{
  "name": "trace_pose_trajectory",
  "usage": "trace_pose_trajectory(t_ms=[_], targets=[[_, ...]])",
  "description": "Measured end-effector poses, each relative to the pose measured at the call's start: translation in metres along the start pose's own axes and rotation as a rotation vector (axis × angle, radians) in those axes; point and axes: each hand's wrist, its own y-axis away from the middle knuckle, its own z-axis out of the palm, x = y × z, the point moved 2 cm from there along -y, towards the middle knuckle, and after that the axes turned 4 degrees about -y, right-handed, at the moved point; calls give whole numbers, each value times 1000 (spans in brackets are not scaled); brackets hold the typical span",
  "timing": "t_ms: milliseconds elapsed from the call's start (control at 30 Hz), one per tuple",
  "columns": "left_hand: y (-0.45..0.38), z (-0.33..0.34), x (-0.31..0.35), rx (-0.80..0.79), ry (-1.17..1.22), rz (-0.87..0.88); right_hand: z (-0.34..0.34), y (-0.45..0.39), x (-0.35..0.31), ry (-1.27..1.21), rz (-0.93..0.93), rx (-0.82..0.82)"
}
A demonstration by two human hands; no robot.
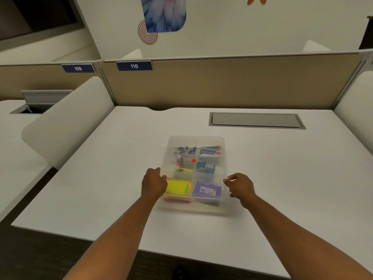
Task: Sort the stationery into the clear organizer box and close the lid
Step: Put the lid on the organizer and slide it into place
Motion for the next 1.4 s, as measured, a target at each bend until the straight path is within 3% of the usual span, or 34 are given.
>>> trace_pose_trajectory(t_ms=[200, 433, 500, 633, 867, 1033, 1400], targets=[[0, 2, -5, 22, -121, 11, 2, 0, 3, 38, 0, -48], [10, 7, -23, -25, -79, -60, -5, 2, 5, 68, 67, -176], [13, 7, -29, -68, 72, -50, -6, 3, 6, 41, 76, -186], [21, 8, -45, -270, 629, -138, -10, 3, 4, 7, 119, -225], [27, 10, -51, -260, 770, -199, -18, 10, -4, -43, 193, -448], [33, 15, -54, -259, 846, -214, -12, 15, 5, -58, 176, -379], [34, 17, -55, -200, 726, -205, -9, 25, 8, 75, 86, -302]])
